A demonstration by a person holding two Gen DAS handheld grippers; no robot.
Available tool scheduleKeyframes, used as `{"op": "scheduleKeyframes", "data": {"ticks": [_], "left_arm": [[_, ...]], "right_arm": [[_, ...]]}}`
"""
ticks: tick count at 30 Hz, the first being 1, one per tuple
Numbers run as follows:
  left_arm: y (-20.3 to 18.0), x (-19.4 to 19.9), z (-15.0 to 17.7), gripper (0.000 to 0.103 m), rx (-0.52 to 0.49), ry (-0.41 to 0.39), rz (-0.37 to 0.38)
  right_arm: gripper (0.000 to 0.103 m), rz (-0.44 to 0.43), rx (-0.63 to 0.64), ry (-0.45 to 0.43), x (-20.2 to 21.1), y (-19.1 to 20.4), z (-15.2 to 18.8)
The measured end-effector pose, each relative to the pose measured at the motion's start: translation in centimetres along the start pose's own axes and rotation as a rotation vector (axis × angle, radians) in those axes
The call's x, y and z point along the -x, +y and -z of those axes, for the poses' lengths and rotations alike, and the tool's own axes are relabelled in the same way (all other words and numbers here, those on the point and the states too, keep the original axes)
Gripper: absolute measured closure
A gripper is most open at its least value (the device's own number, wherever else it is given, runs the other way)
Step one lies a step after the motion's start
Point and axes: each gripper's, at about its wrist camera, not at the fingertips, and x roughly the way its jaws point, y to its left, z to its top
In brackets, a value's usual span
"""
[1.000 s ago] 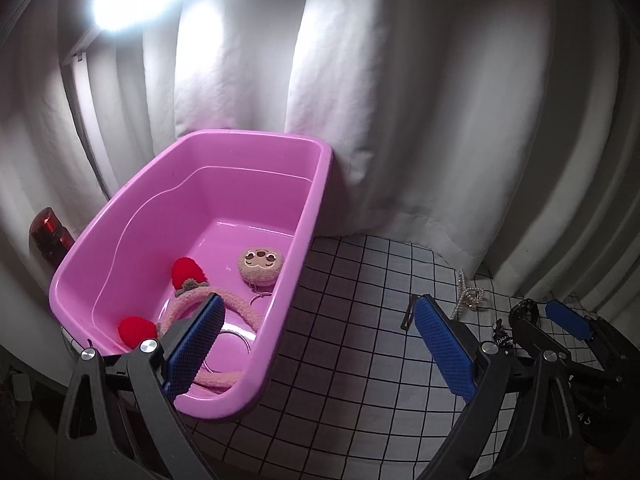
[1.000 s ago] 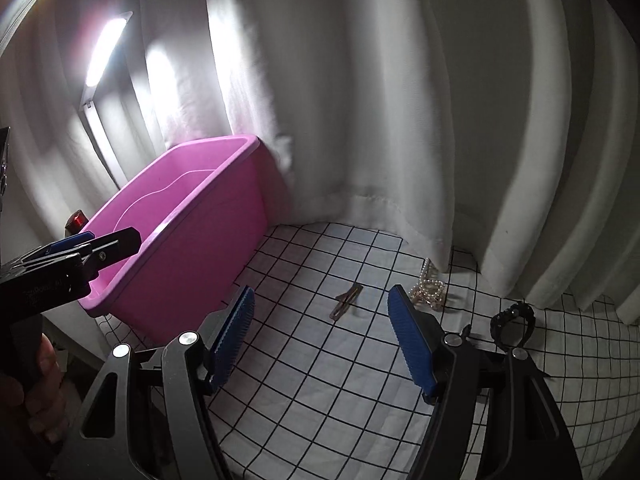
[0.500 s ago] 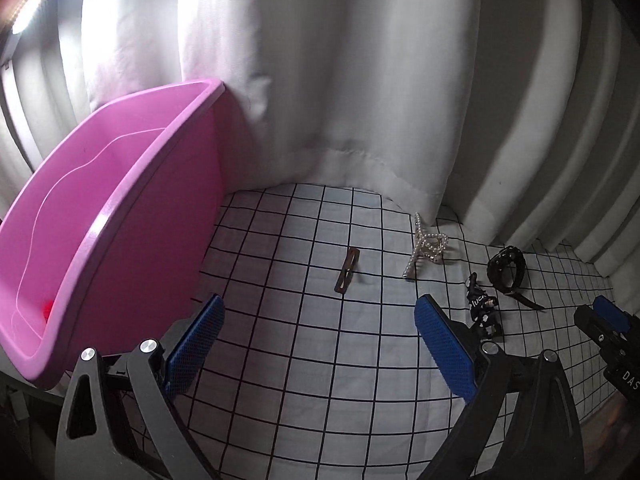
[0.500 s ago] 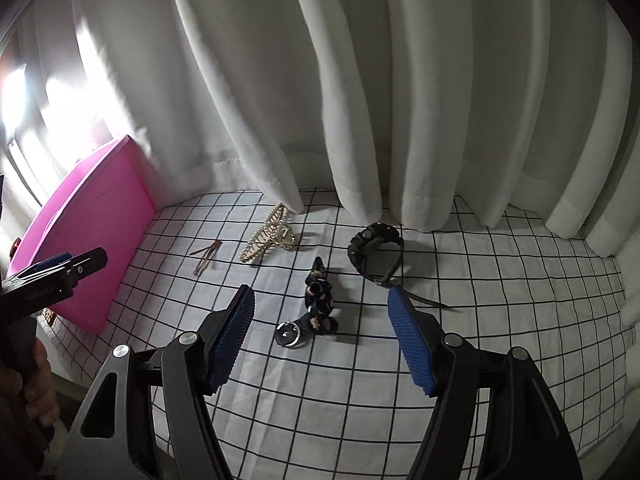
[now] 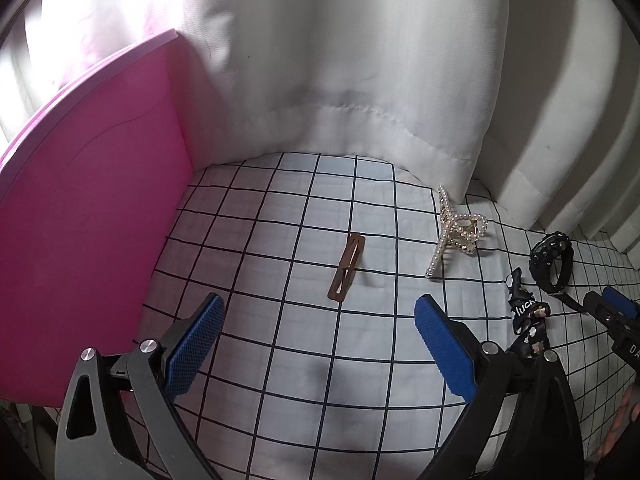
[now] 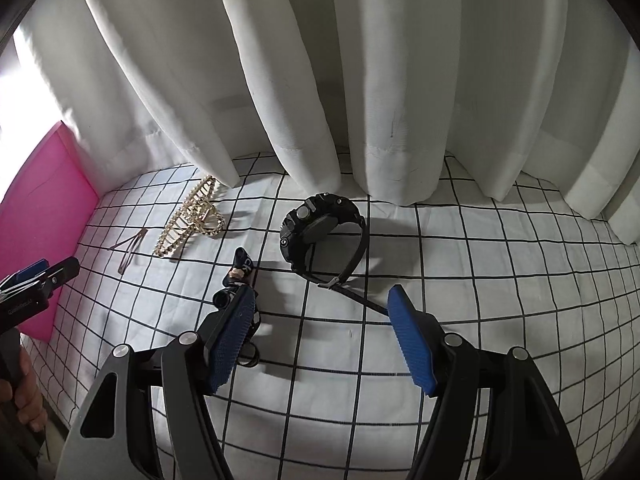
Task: Organize jewelry
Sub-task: 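Grasp the brown hair clip with the left tool while the right tool grasps the black watch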
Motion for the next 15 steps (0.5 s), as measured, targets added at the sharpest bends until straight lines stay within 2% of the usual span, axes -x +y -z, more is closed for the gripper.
{"op": "scheduleKeyframes", "data": {"ticks": [7, 15], "left_arm": [[-0.5, -3.3, -0.1, 0.009, -0.012, 0.030, -0.013], [-1.2, -6.0, -0.4, 0.009, -0.022, 0.053, -0.023]], "right_arm": [[0.037, 0.009, 0.027, 0.030, -3.7, -0.2, -0.9], [0.037, 0.023, 0.048, 0.059, -6.0, -0.1, -1.6]]}}
